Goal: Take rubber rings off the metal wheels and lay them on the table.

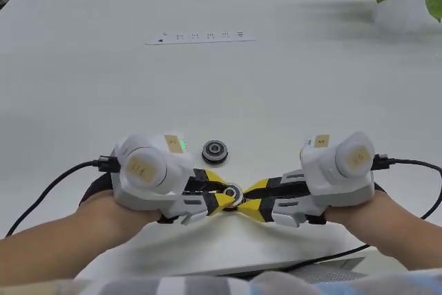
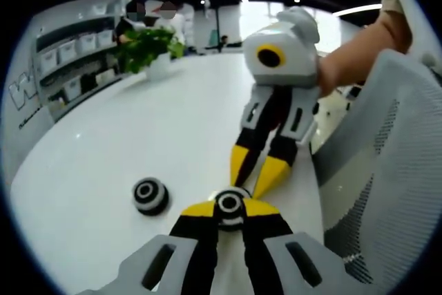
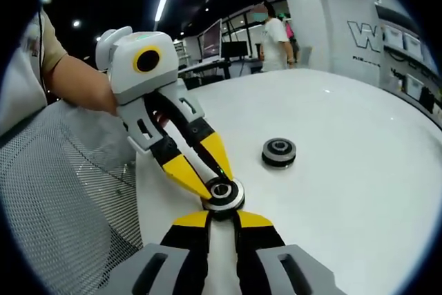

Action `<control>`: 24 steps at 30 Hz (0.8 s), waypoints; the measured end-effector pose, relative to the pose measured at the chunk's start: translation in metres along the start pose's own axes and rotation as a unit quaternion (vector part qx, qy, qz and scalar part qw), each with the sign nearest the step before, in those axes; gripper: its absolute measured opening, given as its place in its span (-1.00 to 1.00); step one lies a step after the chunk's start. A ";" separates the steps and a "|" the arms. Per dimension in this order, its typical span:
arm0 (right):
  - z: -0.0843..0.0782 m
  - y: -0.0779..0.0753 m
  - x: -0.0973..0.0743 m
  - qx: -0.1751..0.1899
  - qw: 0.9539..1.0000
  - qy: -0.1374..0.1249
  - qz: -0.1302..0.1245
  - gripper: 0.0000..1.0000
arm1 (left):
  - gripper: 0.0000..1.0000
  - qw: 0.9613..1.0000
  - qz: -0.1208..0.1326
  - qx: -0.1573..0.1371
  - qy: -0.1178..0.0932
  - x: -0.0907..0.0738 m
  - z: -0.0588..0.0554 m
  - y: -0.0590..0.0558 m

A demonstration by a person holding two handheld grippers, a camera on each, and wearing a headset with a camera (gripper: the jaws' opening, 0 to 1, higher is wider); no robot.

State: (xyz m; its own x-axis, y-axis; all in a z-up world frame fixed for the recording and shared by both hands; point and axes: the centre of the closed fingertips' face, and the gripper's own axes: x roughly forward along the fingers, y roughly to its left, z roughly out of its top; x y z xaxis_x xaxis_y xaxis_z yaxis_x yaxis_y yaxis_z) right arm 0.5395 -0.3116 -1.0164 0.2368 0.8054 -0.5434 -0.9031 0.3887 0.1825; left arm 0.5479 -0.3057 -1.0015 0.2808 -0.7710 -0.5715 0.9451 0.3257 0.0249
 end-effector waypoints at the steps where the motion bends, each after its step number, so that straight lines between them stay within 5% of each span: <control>1: 0.000 0.001 0.000 0.003 1.000 0.001 0.002 -0.81 | -0.74 1.000 0.000 0.000 0.000 0.000 0.000 0.000; 14: -0.002 -0.002 -0.004 0.051 0.999 -0.010 0.000 -1.00 | -0.74 1.000 0.003 0.000 0.000 0.000 0.000 0.000; 24: 0.000 -0.004 -0.010 0.167 0.984 -0.054 -0.009 -1.00 | -0.75 1.000 0.005 0.002 0.002 0.000 0.000 0.000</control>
State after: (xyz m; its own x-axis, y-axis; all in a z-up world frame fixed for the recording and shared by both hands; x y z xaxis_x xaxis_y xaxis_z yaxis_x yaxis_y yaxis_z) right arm 0.5411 -0.3212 -1.0118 0.3050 0.8328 -0.4620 -0.7349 0.5143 0.4421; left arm 0.5480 -0.3054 -1.0013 0.2895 -0.7660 -0.5740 0.9430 0.3312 0.0336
